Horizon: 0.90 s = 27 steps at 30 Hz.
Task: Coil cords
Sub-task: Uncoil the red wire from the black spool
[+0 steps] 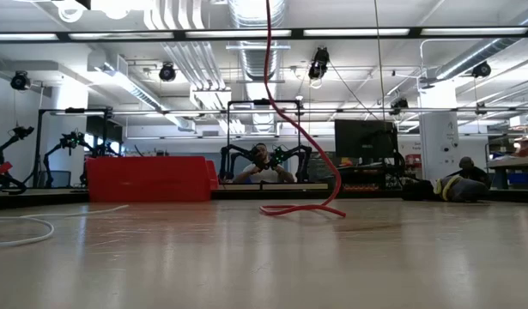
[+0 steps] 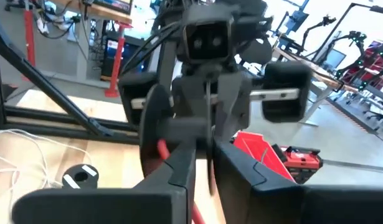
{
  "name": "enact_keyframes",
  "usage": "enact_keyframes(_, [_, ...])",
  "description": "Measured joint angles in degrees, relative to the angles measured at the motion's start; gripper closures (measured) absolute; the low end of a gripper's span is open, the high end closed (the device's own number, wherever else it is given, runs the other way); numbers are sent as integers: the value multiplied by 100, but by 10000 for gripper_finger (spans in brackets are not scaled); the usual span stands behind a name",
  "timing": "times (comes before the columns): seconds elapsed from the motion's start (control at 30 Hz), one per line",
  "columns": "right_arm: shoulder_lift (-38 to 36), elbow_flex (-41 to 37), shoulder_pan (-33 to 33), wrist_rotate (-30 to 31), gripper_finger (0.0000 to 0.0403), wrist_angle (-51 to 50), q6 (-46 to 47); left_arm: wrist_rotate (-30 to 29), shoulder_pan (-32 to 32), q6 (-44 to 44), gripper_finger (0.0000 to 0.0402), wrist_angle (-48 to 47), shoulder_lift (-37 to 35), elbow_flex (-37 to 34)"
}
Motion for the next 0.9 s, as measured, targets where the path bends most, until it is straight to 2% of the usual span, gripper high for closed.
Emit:
enact_keyframes(0.43, [146, 4, -90, -1, 370, 1, -102, 17, 2, -78, 401, 60, 59, -11])
enact_keyframes(0.57, [80, 4, -98, 10, 395, -124, -309, -13, 0, -99, 389, -21, 59, -11])
enact_keyframes(0.73, [-18, 59, -107, -2, 400, -282, -377, -91, 0, -268, 366, -8, 59, 1])
enact_keyframes(0.8, [-64, 154, -86, 2, 401, -496, -452, -405, -6, -309, 356, -103, 39, 4])
enact_keyframes(0.9, [-149, 456, -65, 201, 401, -1222, -419, -1275, -4, -276, 340, -505, -65, 7])
